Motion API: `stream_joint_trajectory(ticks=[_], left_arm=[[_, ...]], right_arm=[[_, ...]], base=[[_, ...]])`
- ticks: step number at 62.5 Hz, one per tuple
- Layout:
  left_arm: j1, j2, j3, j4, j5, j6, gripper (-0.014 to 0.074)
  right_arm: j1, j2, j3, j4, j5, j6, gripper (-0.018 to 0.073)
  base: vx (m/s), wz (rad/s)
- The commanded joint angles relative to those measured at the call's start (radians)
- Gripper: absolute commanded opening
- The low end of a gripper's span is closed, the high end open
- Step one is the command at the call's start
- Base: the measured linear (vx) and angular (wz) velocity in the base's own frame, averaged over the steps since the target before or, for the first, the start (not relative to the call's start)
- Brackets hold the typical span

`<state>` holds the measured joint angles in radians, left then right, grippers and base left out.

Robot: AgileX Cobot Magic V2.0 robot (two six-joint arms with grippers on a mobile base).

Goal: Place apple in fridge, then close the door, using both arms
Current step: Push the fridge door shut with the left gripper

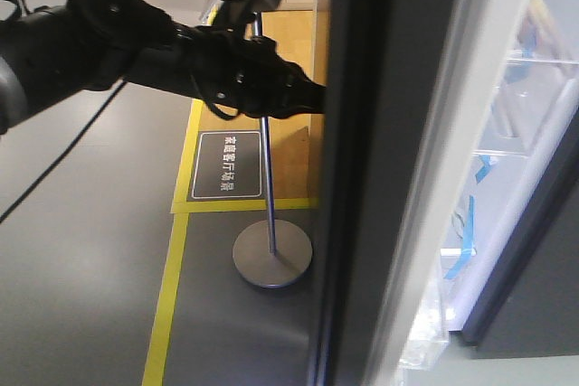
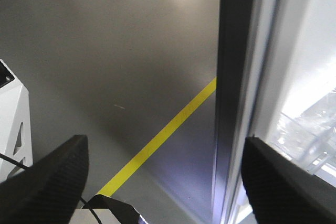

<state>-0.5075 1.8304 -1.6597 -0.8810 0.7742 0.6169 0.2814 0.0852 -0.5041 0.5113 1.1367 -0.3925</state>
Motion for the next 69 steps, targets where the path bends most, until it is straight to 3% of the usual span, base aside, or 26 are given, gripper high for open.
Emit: stream_joint_trajectory(ticks=[1, 28, 46, 52, 64, 69], left_arm=[[-0.06, -0.059, -0.027, -0.057, -0.049, 0.007, -0.0006], [-0.277, -0.007, -0.027, -0.064, -0.187, 0.045, -0.0006], [-0.293, -0.013, -0.027, -0.023, -0.164, 0.071, -0.0006], [-0.29, -0.043, -0.027, 0.078, -0.117, -0.006, -0.0006], [-0.3, -0.12, -0.008, 0.439, -0.076, -0.293, -0.0006], [-0.3, -0.175, 0.053, 0.54, -0.115, -0.376, -0.0006]], right_arm=[[0.0, 0.016, -0.024, 0.028, -0.053, -0.004, 0.0568], [0.0, 0.016, -0.024, 0.028, -0.053, -0.004, 0.0568], [0.0, 0.016, -0.024, 0.028, -0.053, -0.004, 0.0568], [0.0, 0.016, -0.024, 0.028, -0.053, -0.004, 0.0568], [0.0, 0.016, -0.024, 0.028, -0.053, -0.004, 0.0568], [0.0, 0.016, -0.024, 0.028, -0.053, -0.004, 0.0568]], base=[[0.0, 0.0], [0.0, 0.0], [0.0, 0.0], [0.0, 0.0], [0.0, 0.0], [0.0, 0.0]])
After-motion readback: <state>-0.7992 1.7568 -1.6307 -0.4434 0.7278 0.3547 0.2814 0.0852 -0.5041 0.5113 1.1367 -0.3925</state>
